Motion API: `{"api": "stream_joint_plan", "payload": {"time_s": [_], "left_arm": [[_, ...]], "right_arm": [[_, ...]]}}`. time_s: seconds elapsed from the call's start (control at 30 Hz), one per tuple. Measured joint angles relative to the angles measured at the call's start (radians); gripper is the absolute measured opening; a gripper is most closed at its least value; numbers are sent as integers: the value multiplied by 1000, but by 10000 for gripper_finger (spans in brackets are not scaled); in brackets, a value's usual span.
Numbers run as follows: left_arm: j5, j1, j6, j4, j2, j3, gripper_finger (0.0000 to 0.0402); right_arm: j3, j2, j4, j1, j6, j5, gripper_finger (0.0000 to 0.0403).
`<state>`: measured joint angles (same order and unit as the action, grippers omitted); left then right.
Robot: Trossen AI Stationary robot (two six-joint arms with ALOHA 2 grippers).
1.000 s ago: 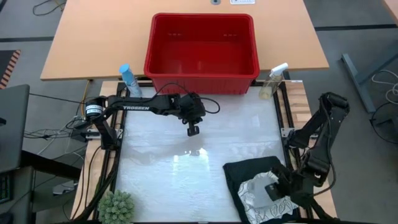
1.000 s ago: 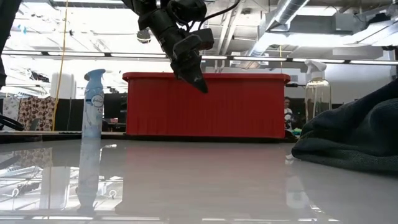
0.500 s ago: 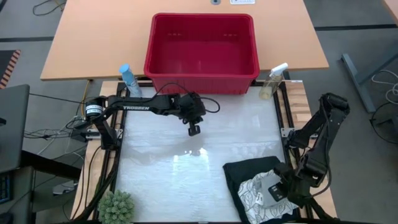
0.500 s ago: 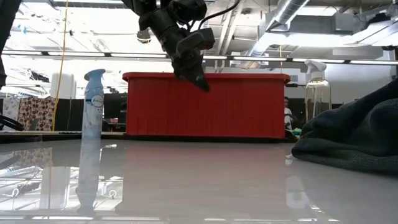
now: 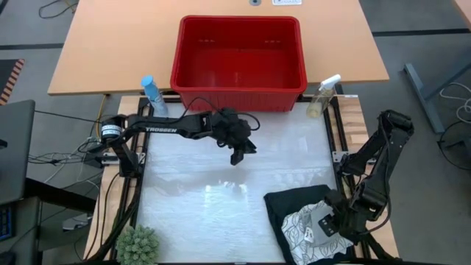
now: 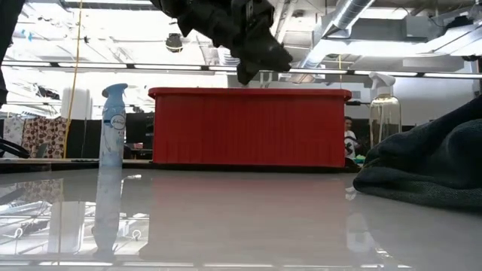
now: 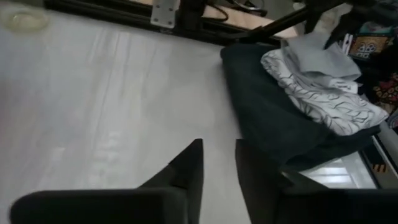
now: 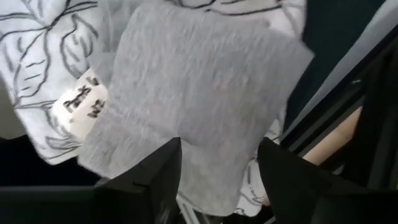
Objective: Fold laundry
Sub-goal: Stack the gray boxer shorts on top of the white-patterned shirt, then put the stacked clothes into the red bin
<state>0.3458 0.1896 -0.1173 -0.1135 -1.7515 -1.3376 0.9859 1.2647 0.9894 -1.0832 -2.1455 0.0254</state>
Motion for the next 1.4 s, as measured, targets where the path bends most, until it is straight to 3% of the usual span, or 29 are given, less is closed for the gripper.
{"api": "stream_joint_plan", "payload": {"time_s": [0.27,0.53,0.83,1.13,1.27,1.4], "left_arm": [[7,-39,-9,28,-3,0,162],[95,-79,-113,118,-164,-43,217],[85,-143,-102,72,-430,-317,222],[31,-212,6,-170,-651,-655,222],[36,-226,-33,-161,-695,-707,222],[-25,-237,-43,-169,-707,-706,222]], "right_arm": [[0,0,35,8,35,-1,244],[-2,-1,54,18,33,-14,244],[-2,-1,58,26,33,-33,244],[-2,-1,57,26,25,-64,244],[-2,-1,52,26,23,-87,244],[-2,-1,50,26,20,-91,244]]}}
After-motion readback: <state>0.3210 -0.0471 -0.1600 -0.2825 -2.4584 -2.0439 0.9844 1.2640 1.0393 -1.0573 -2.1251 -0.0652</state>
